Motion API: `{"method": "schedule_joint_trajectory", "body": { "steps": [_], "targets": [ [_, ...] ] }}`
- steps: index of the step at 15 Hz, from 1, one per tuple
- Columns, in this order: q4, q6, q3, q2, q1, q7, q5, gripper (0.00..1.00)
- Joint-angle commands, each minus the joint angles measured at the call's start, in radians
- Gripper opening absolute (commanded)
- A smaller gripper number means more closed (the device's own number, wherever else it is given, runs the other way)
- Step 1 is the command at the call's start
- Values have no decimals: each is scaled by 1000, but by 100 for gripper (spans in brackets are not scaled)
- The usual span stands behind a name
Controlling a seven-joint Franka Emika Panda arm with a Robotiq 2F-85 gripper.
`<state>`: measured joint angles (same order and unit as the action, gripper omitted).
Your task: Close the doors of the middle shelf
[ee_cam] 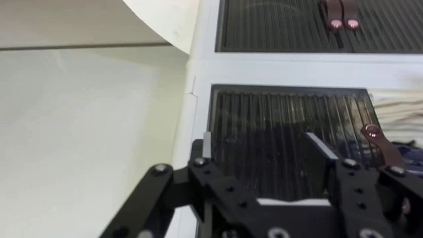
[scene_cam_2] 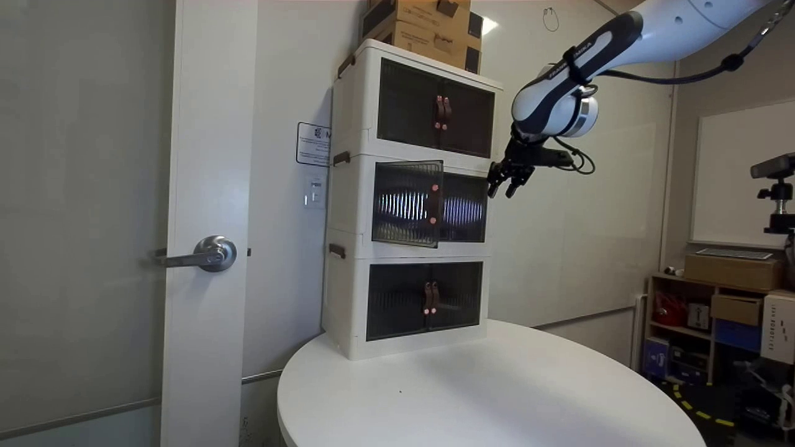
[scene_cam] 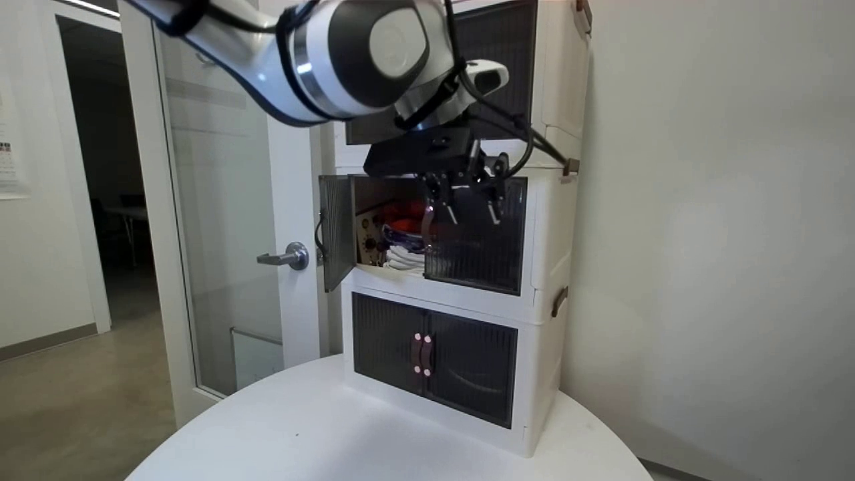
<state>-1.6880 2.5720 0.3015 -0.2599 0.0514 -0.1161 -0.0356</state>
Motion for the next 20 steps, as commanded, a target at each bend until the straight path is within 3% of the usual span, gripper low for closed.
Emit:
{"method": "schedule_joint_trajectory", "body": {
  "steps": [1, 3, 4, 5, 8, 11, 12, 13, 16, 20],
  "targets": [
    [-9, -264, -71, 92, -47, -3, 109, 100],
    [-9, -418, -88, 128, -36, 66, 219, 100],
    [-10, -504, -56, 149, 13, 52, 224, 100],
    [5, -595, -120, 160, -30, 68, 258, 100],
    [18, -847, -175, 202, -29, 44, 280, 100],
    [59, -1098, -223, 225, -30, 16, 228, 100],
    [86, -1172, -212, 229, 0, 32, 204, 100],
    [100, -1226, -249, 235, -22, 46, 183, 100],
    [128, -1267, -295, 252, -3, 198, 107, 100],
    [147, -1188, -349, 257, 18, 410, 35, 100]
  ]
}}
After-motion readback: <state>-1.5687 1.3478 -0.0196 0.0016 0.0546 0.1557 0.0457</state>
